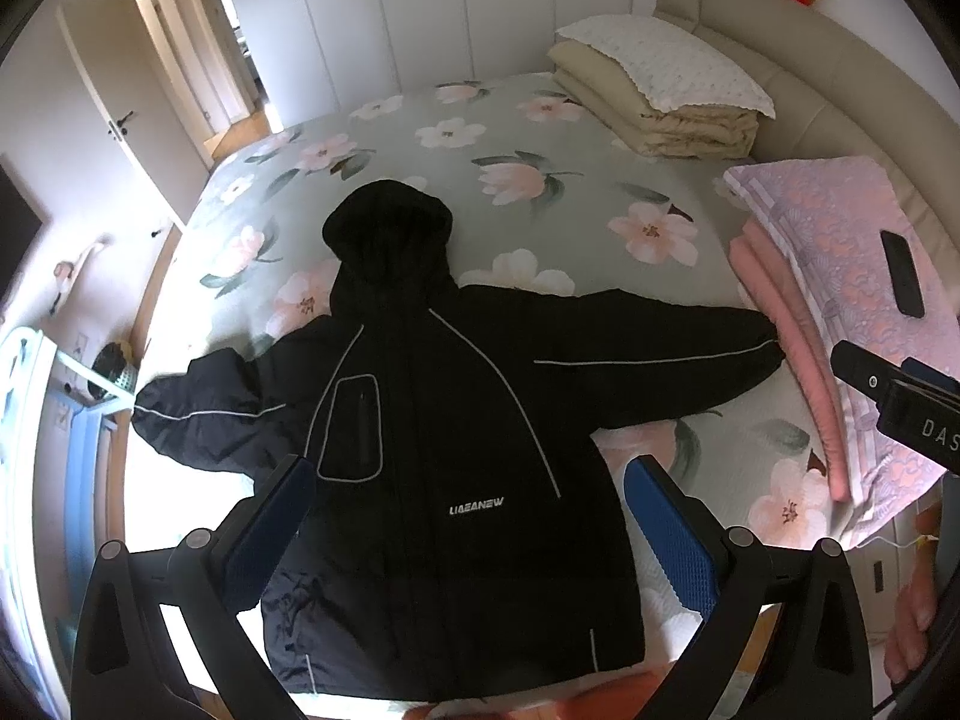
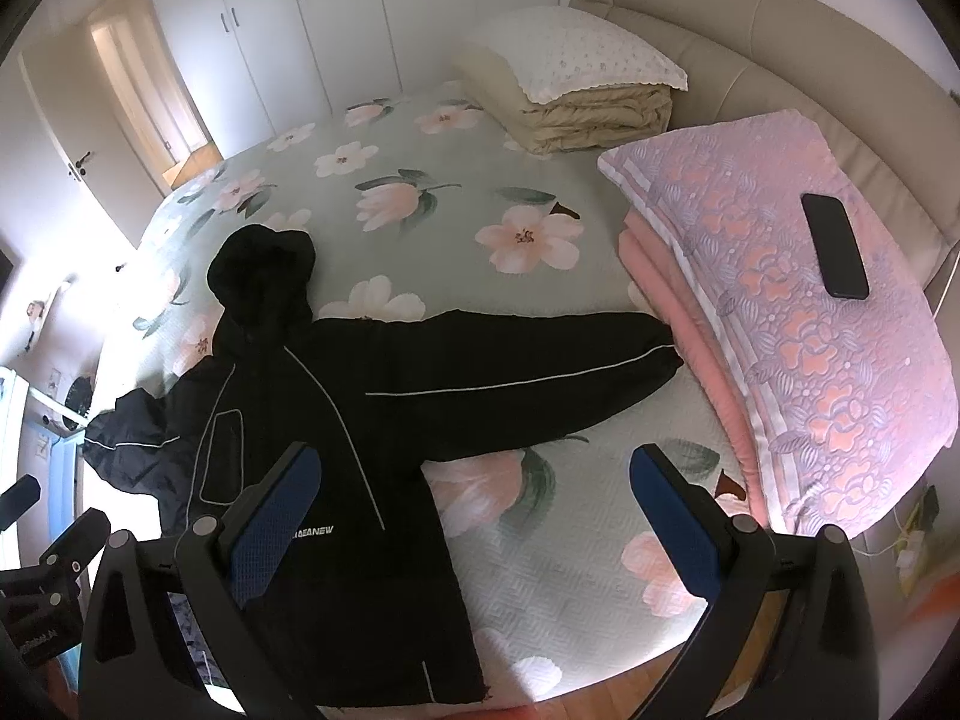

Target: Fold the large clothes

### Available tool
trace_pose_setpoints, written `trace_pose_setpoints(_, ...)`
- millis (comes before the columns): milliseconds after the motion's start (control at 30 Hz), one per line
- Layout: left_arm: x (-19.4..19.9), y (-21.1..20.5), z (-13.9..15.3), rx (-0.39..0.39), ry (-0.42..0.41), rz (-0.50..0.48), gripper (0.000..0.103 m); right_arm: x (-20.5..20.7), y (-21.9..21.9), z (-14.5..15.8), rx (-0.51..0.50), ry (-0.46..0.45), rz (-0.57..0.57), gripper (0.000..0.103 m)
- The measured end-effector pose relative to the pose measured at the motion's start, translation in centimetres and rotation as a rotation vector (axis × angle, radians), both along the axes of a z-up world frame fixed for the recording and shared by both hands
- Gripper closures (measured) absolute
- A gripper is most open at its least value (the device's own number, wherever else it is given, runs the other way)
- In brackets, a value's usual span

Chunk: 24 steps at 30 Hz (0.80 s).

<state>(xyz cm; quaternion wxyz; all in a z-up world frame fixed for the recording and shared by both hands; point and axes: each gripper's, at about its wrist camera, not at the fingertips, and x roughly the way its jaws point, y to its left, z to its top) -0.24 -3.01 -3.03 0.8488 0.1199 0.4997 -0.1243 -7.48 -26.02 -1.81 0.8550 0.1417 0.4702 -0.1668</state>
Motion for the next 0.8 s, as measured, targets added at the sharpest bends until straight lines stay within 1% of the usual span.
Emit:
trace_pose_setpoints(333,0.6,-0.5,-1.1,0.012,0.033,-0.001,0.0,0.2,-0.5,-0.8,0.019,0.017,-0.006,0.0)
trace_pose_setpoints(500,1.1,-1.2,-1.8,0.021,0.048,-0.008,0.0,0.5,-1.0,-1.8,0.033,0.038,-0.012,0.0)
trace_pose_setpoints(667,1.8,-1.9,-3.2,0.041,0.078,-0.015,0.0,1.0,-2.4,-3.8,0.056,0.059,-0.026,0.0)
trace_pose_setpoints(800,2.6,-2.6,-4.6,0.058,0.1,-0.013,0.0,1.4,-5.1,-6.5,0.108,0.063,-0.055,0.0)
